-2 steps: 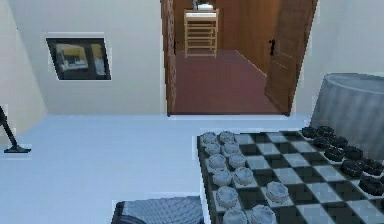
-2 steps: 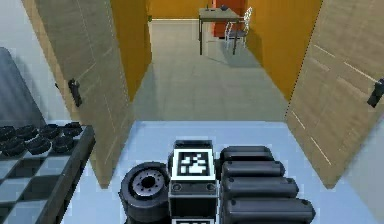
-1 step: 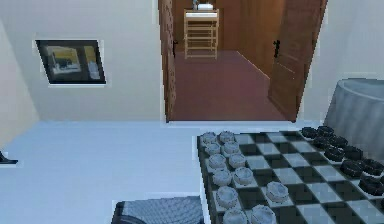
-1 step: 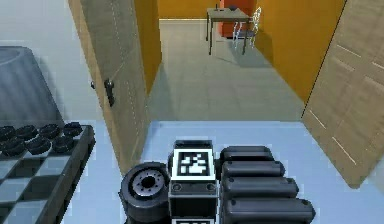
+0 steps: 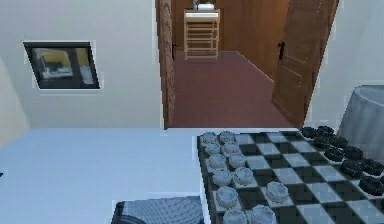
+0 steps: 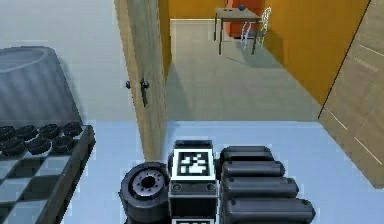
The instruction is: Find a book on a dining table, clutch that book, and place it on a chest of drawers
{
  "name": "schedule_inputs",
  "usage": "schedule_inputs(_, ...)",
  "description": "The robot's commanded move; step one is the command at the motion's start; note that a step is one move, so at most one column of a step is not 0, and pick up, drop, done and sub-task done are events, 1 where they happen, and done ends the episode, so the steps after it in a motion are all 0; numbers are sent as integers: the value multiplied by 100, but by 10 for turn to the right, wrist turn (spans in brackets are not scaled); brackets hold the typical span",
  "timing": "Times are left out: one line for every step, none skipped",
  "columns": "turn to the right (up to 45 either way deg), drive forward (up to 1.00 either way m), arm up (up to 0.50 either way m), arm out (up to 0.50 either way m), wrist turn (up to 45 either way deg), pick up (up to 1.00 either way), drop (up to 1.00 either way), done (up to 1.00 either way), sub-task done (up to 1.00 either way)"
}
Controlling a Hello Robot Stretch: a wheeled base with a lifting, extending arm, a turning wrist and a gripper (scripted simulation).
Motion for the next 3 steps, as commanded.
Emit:
schedule_inputs(60,0,0,0,0,0,0,0,0)
schedule_inputs(0,100,0,0,0,0,0,0,0)
schedule_inputs(30,0,0,0,0,0,0,0,0)
